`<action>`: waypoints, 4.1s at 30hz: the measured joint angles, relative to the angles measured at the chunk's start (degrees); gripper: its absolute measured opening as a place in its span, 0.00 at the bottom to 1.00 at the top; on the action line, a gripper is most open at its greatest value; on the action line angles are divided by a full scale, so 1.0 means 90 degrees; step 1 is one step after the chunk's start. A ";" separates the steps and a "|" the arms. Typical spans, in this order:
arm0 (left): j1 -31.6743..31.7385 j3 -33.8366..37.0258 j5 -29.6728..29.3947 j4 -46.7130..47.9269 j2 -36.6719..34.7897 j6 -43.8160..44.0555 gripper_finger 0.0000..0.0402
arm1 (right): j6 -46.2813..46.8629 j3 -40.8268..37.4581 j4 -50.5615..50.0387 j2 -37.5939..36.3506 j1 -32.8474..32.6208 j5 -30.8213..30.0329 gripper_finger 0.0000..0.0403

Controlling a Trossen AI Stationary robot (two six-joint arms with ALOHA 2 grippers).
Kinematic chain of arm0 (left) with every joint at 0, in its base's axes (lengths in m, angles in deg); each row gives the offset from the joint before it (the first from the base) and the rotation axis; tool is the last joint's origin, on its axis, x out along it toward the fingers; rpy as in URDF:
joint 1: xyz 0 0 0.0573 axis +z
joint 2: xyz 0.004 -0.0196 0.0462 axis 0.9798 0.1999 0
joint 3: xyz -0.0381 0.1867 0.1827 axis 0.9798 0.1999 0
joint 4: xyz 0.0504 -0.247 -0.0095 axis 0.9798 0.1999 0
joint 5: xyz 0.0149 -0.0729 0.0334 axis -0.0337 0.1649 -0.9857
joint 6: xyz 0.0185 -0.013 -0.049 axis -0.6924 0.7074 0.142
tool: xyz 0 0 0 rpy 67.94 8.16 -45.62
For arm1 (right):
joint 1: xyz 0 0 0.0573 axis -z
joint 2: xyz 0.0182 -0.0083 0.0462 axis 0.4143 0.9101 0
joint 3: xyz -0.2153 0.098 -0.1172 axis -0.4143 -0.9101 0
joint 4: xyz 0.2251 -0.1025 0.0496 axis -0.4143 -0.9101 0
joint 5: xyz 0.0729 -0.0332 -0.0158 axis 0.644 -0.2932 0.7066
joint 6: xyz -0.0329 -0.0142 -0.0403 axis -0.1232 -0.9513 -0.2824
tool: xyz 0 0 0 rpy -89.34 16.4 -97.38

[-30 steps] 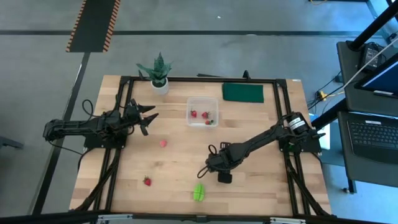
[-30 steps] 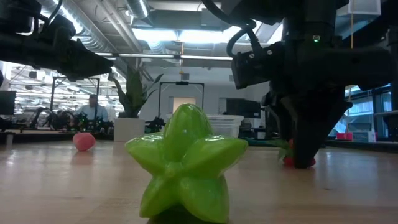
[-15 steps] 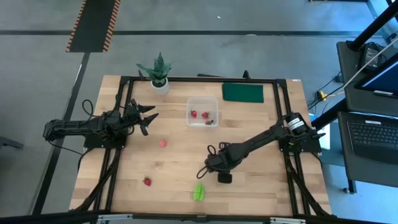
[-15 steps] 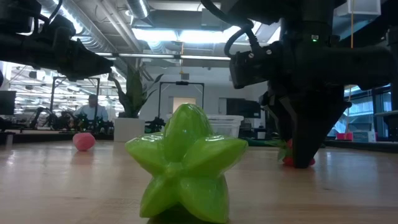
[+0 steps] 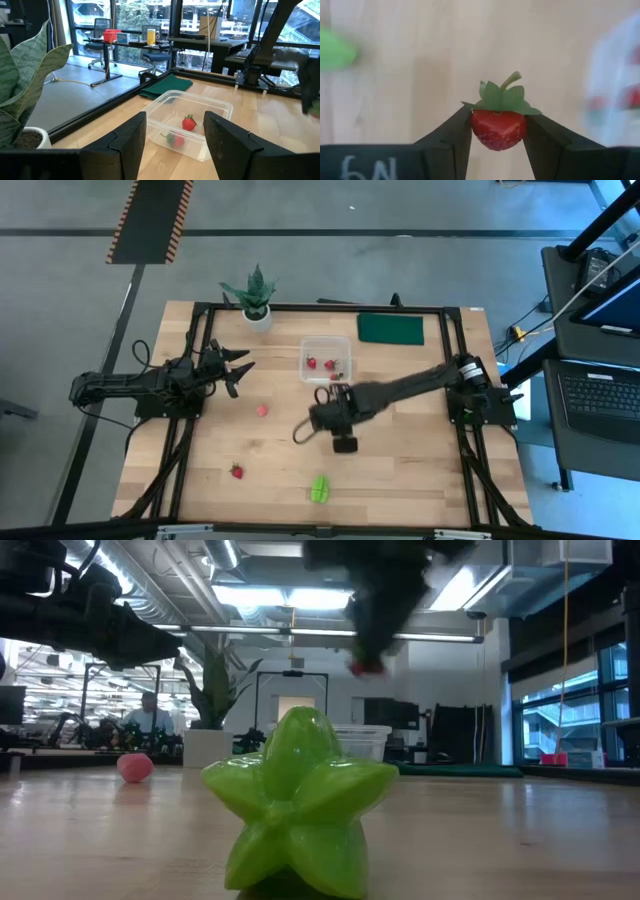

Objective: Pick and placing Produce into tupperware
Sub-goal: Put the strawberry into the transparent container, then put the peach into the transparent container

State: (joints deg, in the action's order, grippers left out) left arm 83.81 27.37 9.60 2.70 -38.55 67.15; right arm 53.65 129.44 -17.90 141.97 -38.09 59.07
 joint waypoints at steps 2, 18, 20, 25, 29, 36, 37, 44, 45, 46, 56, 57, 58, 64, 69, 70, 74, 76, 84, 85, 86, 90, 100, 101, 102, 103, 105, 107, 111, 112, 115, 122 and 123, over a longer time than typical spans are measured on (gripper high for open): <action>0.0000 -0.0001 0.0000 0.0000 0.0000 -0.0001 0.48 | -0.0283 0.0536 -0.0254 0.0000 0.0226 -0.0184 0.39; 0.0002 0.0000 0.0000 0.0000 0.0002 0.0002 0.48 | -0.0963 0.2441 -0.0436 -0.0044 0.2656 -0.0531 0.40; 0.0002 -0.0001 0.0000 0.0000 0.0001 -0.0005 0.48 | -0.0954 0.2022 -0.0200 -0.0044 0.2869 -0.0316 0.40; 0.0002 -0.0002 0.0000 0.0000 0.0000 -0.0005 0.48 | -0.0793 0.0652 0.0634 -0.0032 0.3256 0.0171 0.40; 0.0002 -0.0001 0.0001 0.0000 0.0002 -0.0006 0.48 | -0.0651 -0.0251 0.1174 -0.0024 0.3420 0.0492 0.40; 0.0002 0.0000 0.0000 0.0000 0.0001 -0.0007 0.48 | -0.0478 -0.1099 0.1781 -0.0024 0.3447 0.0800 0.40; 0.0002 -0.0002 0.0000 0.0000 0.0002 -0.0007 0.48 | -0.0481 -0.1151 0.1786 -0.0024 0.3442 0.0800 0.40; 0.0002 -0.0002 0.0000 0.0000 0.0000 -0.0007 0.48 | -0.0821 -0.1262 0.1858 -0.0027 0.3261 0.0842 0.40; 0.0000 0.0000 0.0000 0.0000 0.0000 -0.0009 0.48 | -0.0821 -0.1262 0.1900 -0.0027 0.3235 0.0850 0.40; 0.0000 -0.0001 0.0000 0.0000 0.0001 -0.0007 0.48 | -0.0821 -0.1262 0.1945 -0.0027 0.3219 0.0854 0.40; 0.0000 -0.0001 0.0002 0.0000 0.0002 0.0274 0.48 | -0.0817 -0.1262 0.2146 -0.0027 0.3230 0.0993 0.45; 0.0000 0.0000 0.0002 0.0000 0.0000 0.0274 0.48 | -0.0810 -0.1262 0.2138 -0.0027 0.3226 0.1009 0.46; 0.0002 0.0000 0.0002 0.0000 0.0000 0.0274 0.48 | -0.0796 -0.1262 0.2137 -0.0027 0.3226 0.1014 0.47; 0.0000 0.0000 0.0002 0.0000 0.0002 0.0275 0.48 | -0.0662 -0.1259 0.2133 -0.0029 0.3228 0.1012 0.54; 0.0001 0.0000 0.0000 0.0000 0.0001 0.0277 0.48 | -0.0453 -0.0901 0.1502 -0.0029 0.3228 0.1017 0.58; 0.0002 0.0000 0.0002 0.0000 0.0002 0.0277 0.48 | -0.0456 -0.0687 0.1280 -0.0036 0.3213 0.1017 0.59; 0.0000 0.0000 0.0007 0.0000 0.0002 0.0402 0.48 | -0.0464 -0.0016 0.0896 -0.0420 0.2994 0.1001 0.59; 0.0000 0.0000 0.0007 0.0000 0.0002 0.0488 0.48 | -0.0508 0.0152 0.0916 -0.0805 0.2844 0.1007 0.58; 0.0000 0.0000 0.0465 -0.0375 0.0002 0.0487 0.57 | -0.0059 -0.0718 0.0950 -0.2946 0.2367 -0.0369 0.58; 0.0002 0.0000 0.0464 -0.0492 0.0002 0.0455 0.61 | 0.0146 -0.1008 0.0948 -0.3264 0.2297 -0.0534 0.58; 0.0001 0.0000 0.0463 -0.0592 0.0001 0.0446 0.64 | 0.0366 -0.1306 0.0950 -0.3574 0.2234 -0.0657 0.58; 0.0002 0.0000 0.0466 -0.1031 0.0000 0.0928 0.75 | 0.1239 -0.2609 0.1415 -0.4720 0.1900 -0.0886 0.58; 0.0000 -0.0041 0.0925 -0.1625 0.0002 0.1403 0.77 | 0.1880 -0.4928 0.4038 -0.6252 0.1318 -0.0894 0.58; 0.0000 -0.0085 0.0974 -0.1608 0.0002 0.1286 0.77 | 0.1880 -0.5018 0.4128 -0.6295 0.1312 -0.0892 0.58; 0.0000 -0.0162 0.1051 -0.1568 0.0003 0.1130 0.76 | 0.1899 -0.5074 0.4168 -0.6326 0.1312 -0.0890 0.58; 0.0000 -0.0279 0.1149 -0.1462 0.0008 0.0961 0.76 | 0.1947 -0.5124 0.4175 -0.6351 0.1312 -0.0892 0.58; 0.0000 -0.0666 0.1315 -0.0925 0.0079 0.0648 0.75 | 0.2072 -0.5199 0.4165 -0.6375 0.1312 -0.0892 0.58; -0.0001 -0.1209 0.1348 0.0135 0.0228 0.0446 0.75 | 0.2147 -0.5269 0.4177 -0.6373 0.1312 -0.0892 0.58; 0.0000 -0.2299 0.1345 0.2200 0.0950 0.0183 0.75 | 0.2210 -0.5303 0.4136 -0.6368 0.1312 -0.0892 0.58; -0.0003 -0.2511 0.1352 0.2590 0.1184 0.0158 0.75 | 0.2208 -0.5303 0.4136 -0.6365 0.1312 -0.0892 0.58; -0.0067 -0.3049 0.1611 0.3104 0.1916 0.0152 0.75 | 0.2201 -0.5303 0.4134 -0.6365 0.1312 -0.0892 0.58; -0.0637 -0.3626 0.2311 0.3281 0.3835 -0.0024 0.75 | 0.2183 -0.5303 0.4077 -0.6365 0.1312 -0.0892 0.58; -0.0750 -0.3673 0.2344 0.3386 0.4079 -0.0094 0.75 | 0.2187 -0.5303 0.4054 -0.6365 0.1312 -0.0892 0.58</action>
State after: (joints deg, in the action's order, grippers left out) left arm 77.07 -5.68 30.70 33.18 -1.84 66.30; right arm 73.33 81.71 18.58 84.68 -26.28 51.04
